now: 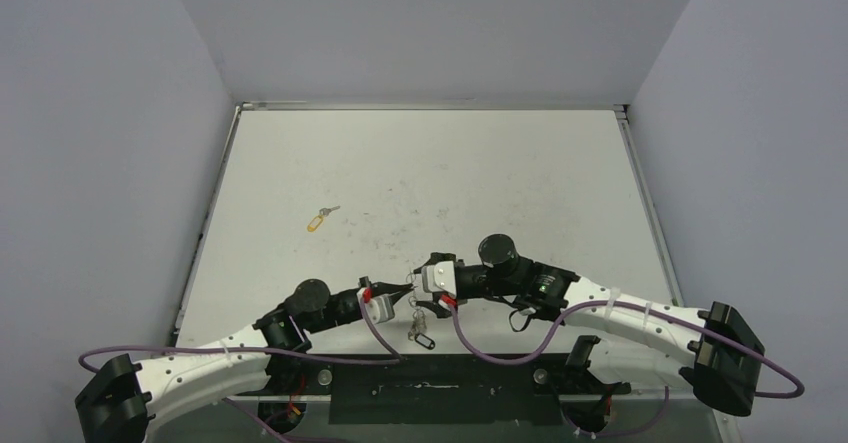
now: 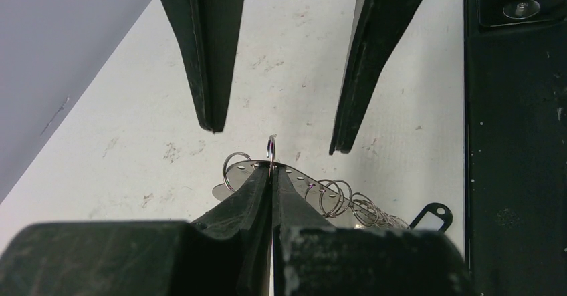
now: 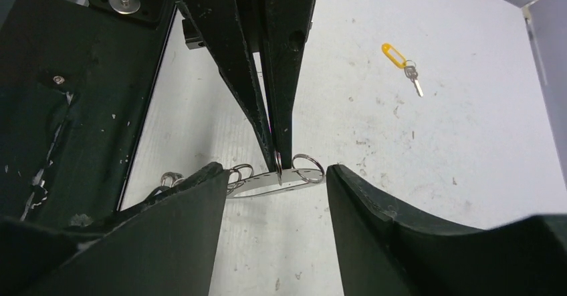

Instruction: Put the keys on the keyring

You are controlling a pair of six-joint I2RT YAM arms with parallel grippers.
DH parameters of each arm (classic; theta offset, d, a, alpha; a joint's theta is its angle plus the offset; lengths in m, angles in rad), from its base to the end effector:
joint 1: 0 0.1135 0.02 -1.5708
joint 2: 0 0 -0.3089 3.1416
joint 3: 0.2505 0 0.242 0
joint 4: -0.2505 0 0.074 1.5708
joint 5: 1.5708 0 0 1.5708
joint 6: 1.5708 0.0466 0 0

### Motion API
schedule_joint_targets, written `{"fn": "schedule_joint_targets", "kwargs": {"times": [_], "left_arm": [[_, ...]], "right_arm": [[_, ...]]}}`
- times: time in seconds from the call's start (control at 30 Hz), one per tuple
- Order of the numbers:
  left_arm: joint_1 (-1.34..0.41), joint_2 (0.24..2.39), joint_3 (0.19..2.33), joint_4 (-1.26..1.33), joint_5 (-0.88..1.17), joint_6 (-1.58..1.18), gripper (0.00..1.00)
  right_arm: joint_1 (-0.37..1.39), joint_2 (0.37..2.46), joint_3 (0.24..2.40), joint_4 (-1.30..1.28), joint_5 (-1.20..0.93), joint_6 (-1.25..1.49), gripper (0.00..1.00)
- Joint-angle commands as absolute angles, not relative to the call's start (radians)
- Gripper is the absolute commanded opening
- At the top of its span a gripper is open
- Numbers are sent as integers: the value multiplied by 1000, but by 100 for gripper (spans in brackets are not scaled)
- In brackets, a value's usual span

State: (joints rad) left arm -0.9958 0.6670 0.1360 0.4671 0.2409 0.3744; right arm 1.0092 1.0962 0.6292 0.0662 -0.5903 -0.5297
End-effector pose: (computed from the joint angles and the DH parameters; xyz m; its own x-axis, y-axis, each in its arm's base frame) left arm 0.0607 -0.1142 0.2300 0.3131 0.1699 -0.9344 0.8917 0.2860 0.3508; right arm 0.0947 0.1992 0.2923 0.3139 -0.2893 -0.9043 -0.9473 -0.1594 -0.2778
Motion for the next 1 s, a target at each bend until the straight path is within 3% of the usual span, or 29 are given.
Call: {"fn": "schedule_joint_targets", "kwargs": {"times": [0.0, 0.07, 0.2, 0.53, 0.97], "left_arm": [[-1000, 649, 186, 468, 233, 394, 0], [-1001, 643, 188, 451, 226, 405, 0], [-1002, 627, 197, 407, 222, 423, 0], [-1012, 535, 156, 353, 273, 642, 0], [-1024, 529, 122, 351, 239, 902, 0]], "right_arm": [[1014, 1014, 591, 169, -590, -518, 67], [1014, 987, 573, 201, -572, -507, 84], [1006, 963, 566, 244, -529, -475, 100], [879, 1038, 640, 329, -540, -146, 100], [828, 999, 581, 428, -495, -73, 100]]}}
